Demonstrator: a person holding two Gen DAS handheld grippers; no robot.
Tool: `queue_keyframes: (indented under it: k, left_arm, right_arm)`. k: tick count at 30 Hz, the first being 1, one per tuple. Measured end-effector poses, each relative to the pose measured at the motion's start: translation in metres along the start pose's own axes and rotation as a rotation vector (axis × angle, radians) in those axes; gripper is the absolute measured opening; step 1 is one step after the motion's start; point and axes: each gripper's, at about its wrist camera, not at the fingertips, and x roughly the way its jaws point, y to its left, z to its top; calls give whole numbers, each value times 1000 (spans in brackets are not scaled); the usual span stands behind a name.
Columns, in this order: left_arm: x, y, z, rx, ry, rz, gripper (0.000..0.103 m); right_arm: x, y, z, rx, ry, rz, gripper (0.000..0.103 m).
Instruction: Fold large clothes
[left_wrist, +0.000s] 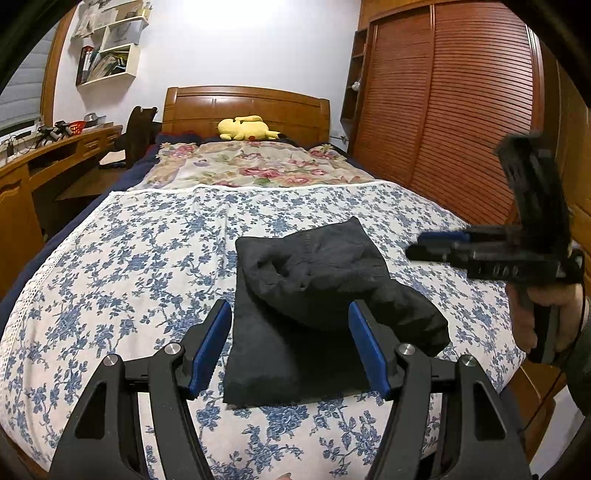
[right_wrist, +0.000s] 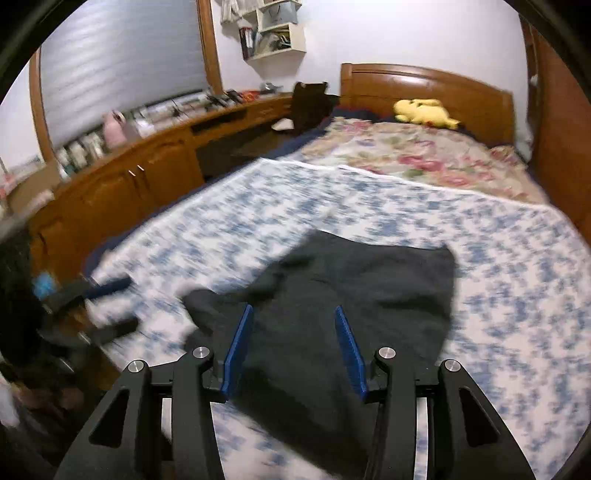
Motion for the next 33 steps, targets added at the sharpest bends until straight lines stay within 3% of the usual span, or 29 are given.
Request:
queue_keyframes:
  k: [4, 7, 10, 19, 24, 33]
  left_arm:
    - [4, -7, 1, 13, 7, -4, 67]
    - [7, -9, 0, 21, 14, -4, 67]
    - [11, -11, -1, 23, 27, -11, 67]
    - [34, -21, -10, 32, 87, -15, 67]
    - [44, -28, -16, 35, 113, -10, 67]
    - [58, -35, -23, 35, 137, 46, 67]
  right_arm:
    - [23, -16, -29, 43, 89, -28, 48]
    - [48, -19, -52, 102, 153, 52, 48]
    - [68, -4, -71, 90, 159, 55, 48]
    - [85, -7, -77, 106, 118, 135, 48]
    - [68, -23, -75, 56, 97, 159, 48]
    - [50, -48, -98, -13, -17, 66, 49]
